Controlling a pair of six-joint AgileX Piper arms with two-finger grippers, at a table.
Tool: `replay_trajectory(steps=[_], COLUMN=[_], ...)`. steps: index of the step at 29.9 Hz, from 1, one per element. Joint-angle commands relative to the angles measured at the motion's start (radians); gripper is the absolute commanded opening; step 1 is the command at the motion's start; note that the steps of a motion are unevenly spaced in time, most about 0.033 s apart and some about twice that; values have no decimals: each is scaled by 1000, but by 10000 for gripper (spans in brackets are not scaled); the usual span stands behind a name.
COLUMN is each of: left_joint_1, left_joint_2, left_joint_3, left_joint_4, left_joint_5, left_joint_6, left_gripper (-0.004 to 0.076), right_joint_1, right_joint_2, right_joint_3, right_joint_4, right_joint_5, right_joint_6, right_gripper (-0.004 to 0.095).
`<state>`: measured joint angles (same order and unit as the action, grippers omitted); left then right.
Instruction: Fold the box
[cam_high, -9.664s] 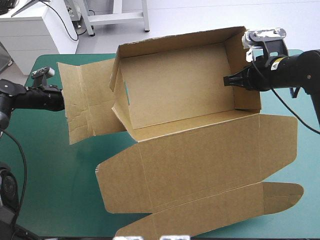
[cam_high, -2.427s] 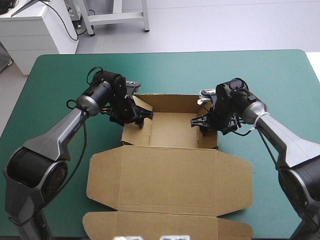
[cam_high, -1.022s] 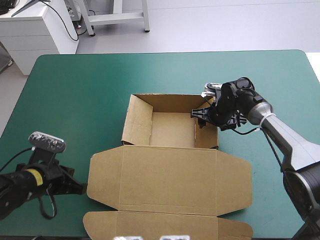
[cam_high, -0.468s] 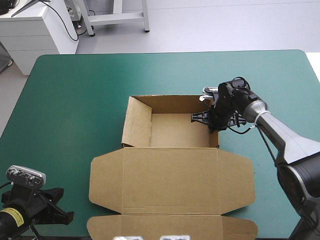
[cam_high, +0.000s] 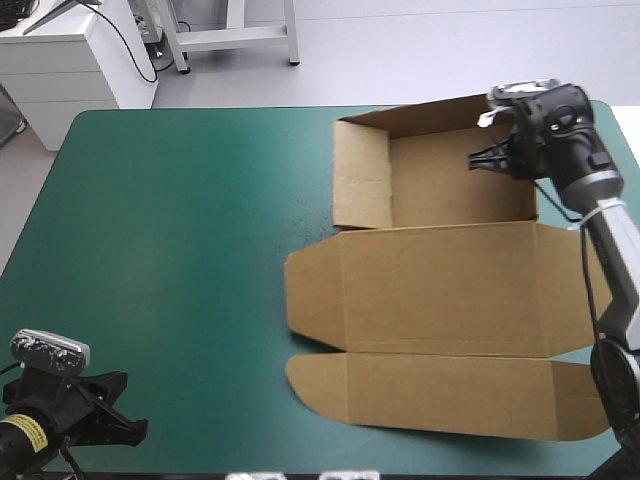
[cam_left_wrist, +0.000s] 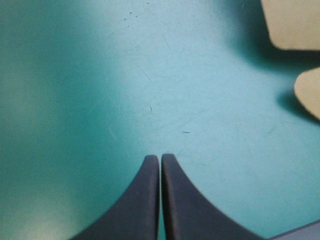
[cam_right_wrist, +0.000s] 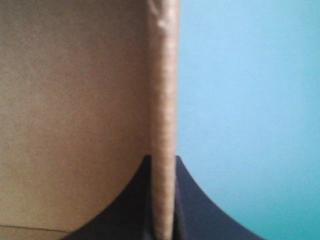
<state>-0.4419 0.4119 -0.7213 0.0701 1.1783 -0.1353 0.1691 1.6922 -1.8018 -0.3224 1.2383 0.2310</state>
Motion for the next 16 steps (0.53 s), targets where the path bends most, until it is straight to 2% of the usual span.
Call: replay_trajectory(steps=[1,6,12,16], left_joint_1=[-4,-4,-4,-4], left_joint_2=[10,10,10,10], left_joint_3=[-20,-20,-20,-20], left_joint_4=[6,6,6,6], left_joint_5=[-59,-59,-60,-58], left_joint_6=[-13,-14,-14,-10], left_gripper=[-8,-8,-8,-8], right_joint_1=[-138,-355,-530,-617], right_joint_2=[-46,-15,59,127], right_joint_3=[-39,-39,-39,-37], right_joint_4=[-64,-31,-10,100], right_joint_5=[-11,-75,-134,-183], right_joint_6=[-46,-69,-126,-154], right_gripper=[-21,-21,-21,-21])
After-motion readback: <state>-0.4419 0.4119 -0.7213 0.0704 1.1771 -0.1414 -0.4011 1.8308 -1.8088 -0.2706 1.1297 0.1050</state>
